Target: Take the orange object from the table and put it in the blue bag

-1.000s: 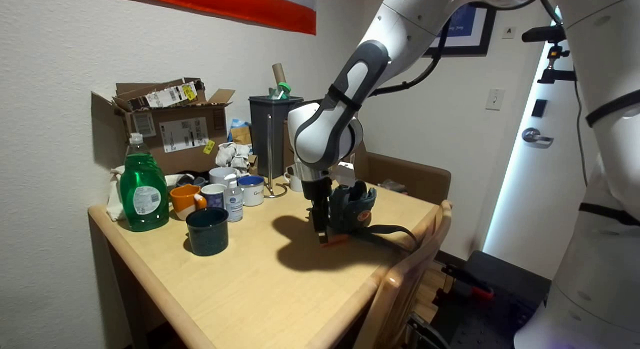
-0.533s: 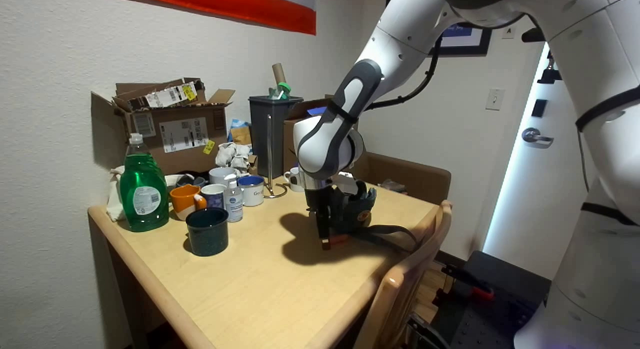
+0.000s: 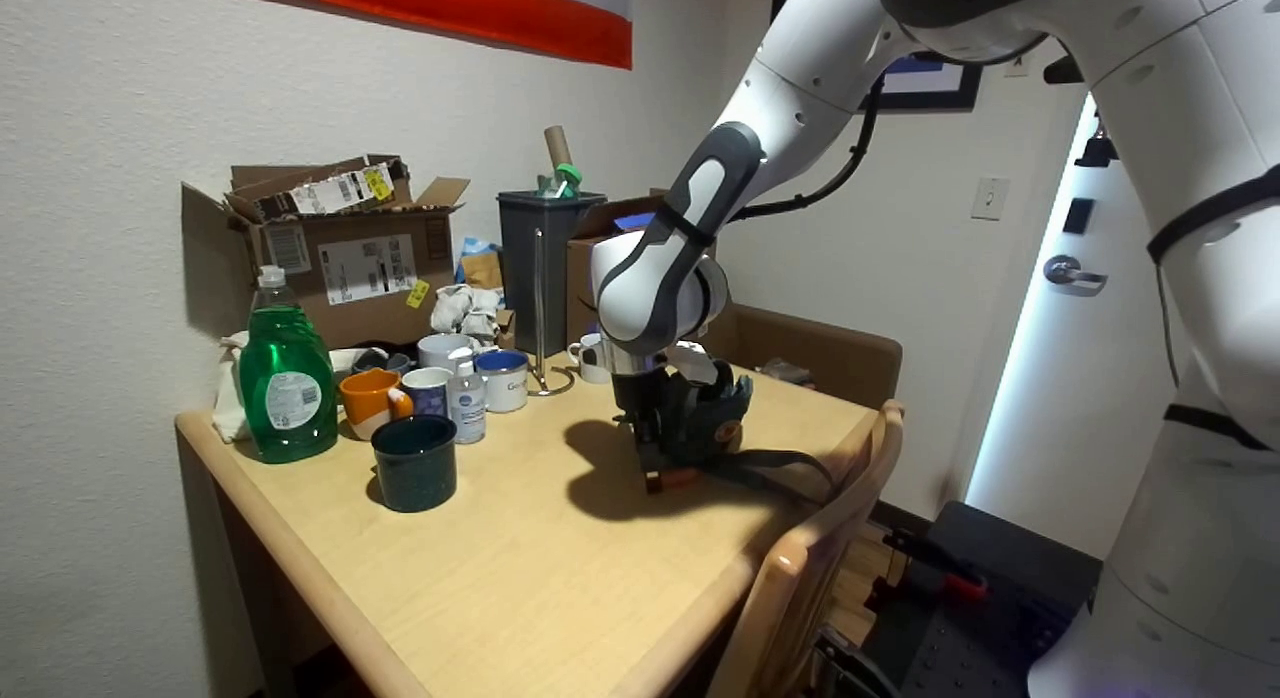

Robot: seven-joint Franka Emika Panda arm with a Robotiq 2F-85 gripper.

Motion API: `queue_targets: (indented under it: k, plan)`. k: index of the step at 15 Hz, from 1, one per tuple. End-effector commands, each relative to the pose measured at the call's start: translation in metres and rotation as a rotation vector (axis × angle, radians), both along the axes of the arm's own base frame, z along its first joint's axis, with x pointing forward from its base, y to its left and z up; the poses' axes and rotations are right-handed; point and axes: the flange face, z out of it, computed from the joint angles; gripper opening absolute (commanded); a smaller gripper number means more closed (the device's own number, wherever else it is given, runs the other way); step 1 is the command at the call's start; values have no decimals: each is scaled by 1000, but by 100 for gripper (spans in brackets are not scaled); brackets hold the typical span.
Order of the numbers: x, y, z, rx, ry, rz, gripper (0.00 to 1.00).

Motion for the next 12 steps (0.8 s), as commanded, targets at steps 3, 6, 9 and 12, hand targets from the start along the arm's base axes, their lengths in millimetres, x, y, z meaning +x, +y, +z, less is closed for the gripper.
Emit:
queue_targets:
  k: [3,6,9,12]
  plan:
    - [2,-2,-3,19,-3,10,18]
    - [3,-1,-1,17,-5,14,19]
    - [3,0,4,15,-16,17,23]
    - [2,1,14,11,-38,23,14]
